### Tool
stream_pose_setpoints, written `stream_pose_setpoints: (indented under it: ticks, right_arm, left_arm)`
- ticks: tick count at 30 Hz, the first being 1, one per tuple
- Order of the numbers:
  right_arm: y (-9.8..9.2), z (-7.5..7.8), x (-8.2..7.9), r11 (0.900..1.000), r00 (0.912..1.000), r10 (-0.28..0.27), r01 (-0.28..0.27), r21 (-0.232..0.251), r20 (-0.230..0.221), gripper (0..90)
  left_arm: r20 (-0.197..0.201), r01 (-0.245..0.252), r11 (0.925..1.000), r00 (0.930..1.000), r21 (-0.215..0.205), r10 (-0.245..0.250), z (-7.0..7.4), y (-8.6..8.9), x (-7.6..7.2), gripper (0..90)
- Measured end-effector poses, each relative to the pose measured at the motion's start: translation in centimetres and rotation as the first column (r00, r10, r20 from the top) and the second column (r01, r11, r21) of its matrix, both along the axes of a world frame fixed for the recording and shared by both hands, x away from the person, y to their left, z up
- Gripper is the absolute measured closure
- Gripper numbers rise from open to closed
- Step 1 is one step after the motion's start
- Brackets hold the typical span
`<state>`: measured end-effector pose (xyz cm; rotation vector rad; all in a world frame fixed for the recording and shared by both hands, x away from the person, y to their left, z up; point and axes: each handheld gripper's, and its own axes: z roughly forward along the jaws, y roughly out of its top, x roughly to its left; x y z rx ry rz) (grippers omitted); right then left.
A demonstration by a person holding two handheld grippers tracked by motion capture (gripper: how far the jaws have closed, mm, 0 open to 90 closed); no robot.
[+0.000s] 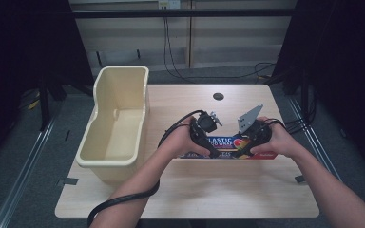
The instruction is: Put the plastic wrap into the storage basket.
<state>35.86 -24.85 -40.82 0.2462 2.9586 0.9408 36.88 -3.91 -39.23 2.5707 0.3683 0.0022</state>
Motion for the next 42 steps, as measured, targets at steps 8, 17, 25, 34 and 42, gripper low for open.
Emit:
stream_pose_setpoints:
  ticks: [8, 17, 25, 34, 42]
  right_arm:
    - [0.6, 0.6, -0.1, 0.999, 0.9991, 0.038, -0.038, -0.009, 0.019, 41.0]
    - [0.3, 0.7, 0.1, 0.998, 0.9988, 0.049, -0.049, 0.029, -0.007, 34.9]
    - [-3.0, 2.5, 0.8, 0.944, 0.9639, -0.266, 0.256, 0.209, 0.020, 0.8]
    - [-4.9, 2.1, -0.1, 0.891, 0.9053, -0.420, 0.397, 0.221, 0.065, 1.3]
    - [-4.8, 1.2, -0.9, 0.881, 0.8960, -0.441, 0.421, 0.217, 0.050, 2.1]
  left_arm:
    - [-0.030, 0.023, 0.9984, 0.9993, 0.052, -0.022, -0.4, -0.6, 0.1, 10.0]
    - [-0.079, 0.044, 0.9968, 0.9961, 0.067, -0.038, 0.7, -0.8, -1.0, 37.5]
    - [-0.124, -0.126, 0.9896, 0.9832, 0.071, 0.134, 3.0, 2.1, 0.6, 39.7]
    - [-0.108, -0.218, 0.9692, 0.9671, 0.116, 0.230, 5.6, 3.9, 1.0, 39.6]
    - [-0.117, -0.257, 0.9599, 0.9559, 0.112, 0.270, 7.4, 4.8, 1.0, 39.6]
